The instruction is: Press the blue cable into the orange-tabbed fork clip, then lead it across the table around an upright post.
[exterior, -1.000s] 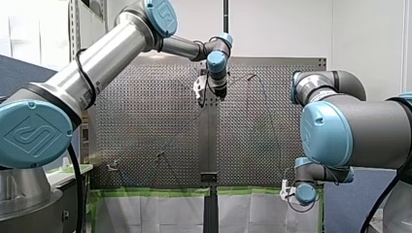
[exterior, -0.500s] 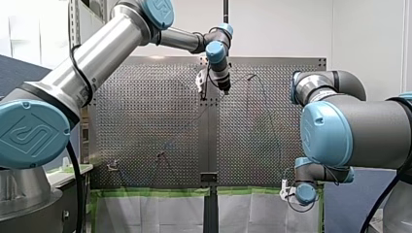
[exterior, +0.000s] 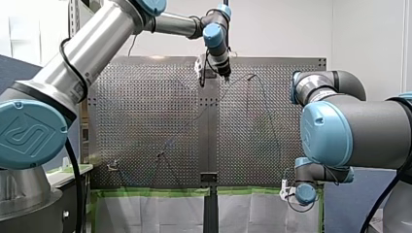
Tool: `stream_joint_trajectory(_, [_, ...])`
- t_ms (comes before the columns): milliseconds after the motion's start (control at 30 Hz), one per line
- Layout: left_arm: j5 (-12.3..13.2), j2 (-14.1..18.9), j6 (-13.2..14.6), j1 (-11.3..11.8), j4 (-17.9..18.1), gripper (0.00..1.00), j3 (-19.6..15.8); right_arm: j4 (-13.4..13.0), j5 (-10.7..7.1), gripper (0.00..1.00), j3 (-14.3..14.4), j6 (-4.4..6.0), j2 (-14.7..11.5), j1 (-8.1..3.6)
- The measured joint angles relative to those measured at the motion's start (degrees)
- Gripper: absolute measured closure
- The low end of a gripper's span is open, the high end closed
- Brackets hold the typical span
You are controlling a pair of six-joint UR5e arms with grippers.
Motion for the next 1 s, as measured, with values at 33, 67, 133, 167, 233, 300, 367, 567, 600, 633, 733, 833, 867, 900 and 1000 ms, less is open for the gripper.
stream_joint_trajectory(33, [0.03,0.35,0.19,-0.15,-0.25,0.0,0.0,0.01,0.0,1.0,0.0,-0.02,0.0,0.0])
stream_joint_trajectory(67, [0.08,0.68,0.4,-0.3,-0.52,0.0,0.0,0.03,-0.01,1.0,0.0,-0.03,0.0,0.02])
stream_joint_trajectory(133, [0.36,1.45,0.95,-0.57,-0.93,0.0,0.0,0.1,-0.01,1.0,0.0,-0.06,0.0,0.07])
stream_joint_trajectory(167, [0.59,1.77,1.25,-0.66,-1.04,0.0,0.0,0.14,-0.01,1.0,-0.01,-0.08,0.0,0.09])
stream_joint_trajectory(233, [1.4,2.45,2.14,-0.83,-1.18,0.0,0.0,0.2,-0.01,1.0,-0.01,-0.14,0.0,0.13])
stream_joint_trajectory(300, [2.43,2.96,3.22,-0.94,-1.22,0.0,0.0,0.23,-0.01,1.0,-0.01,-0.16,0.0,0.19])
stream_joint_trajectory(367, [3.34,3.19,4.14,-0.98,-1.22,0.0,0.0,0.24,-0.01,1.0,-0.01,-0.17,0.0,0.21])
stream_joint_trajectory(567, [5.68,3.26,6.88,-0.94,-0.89,0.0,0.0,0.32,-0.06,1.0,-0.07,-0.22,0.01,0.35])
stream_joint_trajectory(600, [5.91,3.17,7.49,-0.93,-0.69,0.0,0.0,0.33,-0.1,1.0,-0.08,-0.23,0.01,0.38])
stream_joint_trajectory(633, [6.03,3.08,7.94,-0.91,-0.56,0.0,0.0,0.33,-0.12,1.0,-0.09,-0.24,0.0,0.41])
stream_joint_trajectory(733, [6.47,2.65,9.54,-0.87,-0.07,0.0,0.03,0.34,-0.16,1.0,-0.13,-0.25,0.01,0.51])
stream_joint_trajectory(833, [6.85,2.14,11.18,-0.81,0.45,0.0,0.22,0.34,-0.21,1.0,-0.12,-0.25,0.01,0.58])
stream_joint_trajectory(867, [6.93,2.03,11.68,-0.78,0.64,0.0,0.31,0.34,-0.23,1.0,-0.13,-0.25,0.01,0.61])
stream_joint_trajectory(900, [7.02,1.91,12.29,-0.74,0.93,0.0,0.46,0.34,-0.24,1.0,-0.13,-0.26,0.01,0.65])
stream_joint_trajectory(1000, [7.69,1.77,13.87,-0.76,2.12,0.0,0.88,0.34,-0.26,1.0,-0.15,-0.26,0.0,0.7])
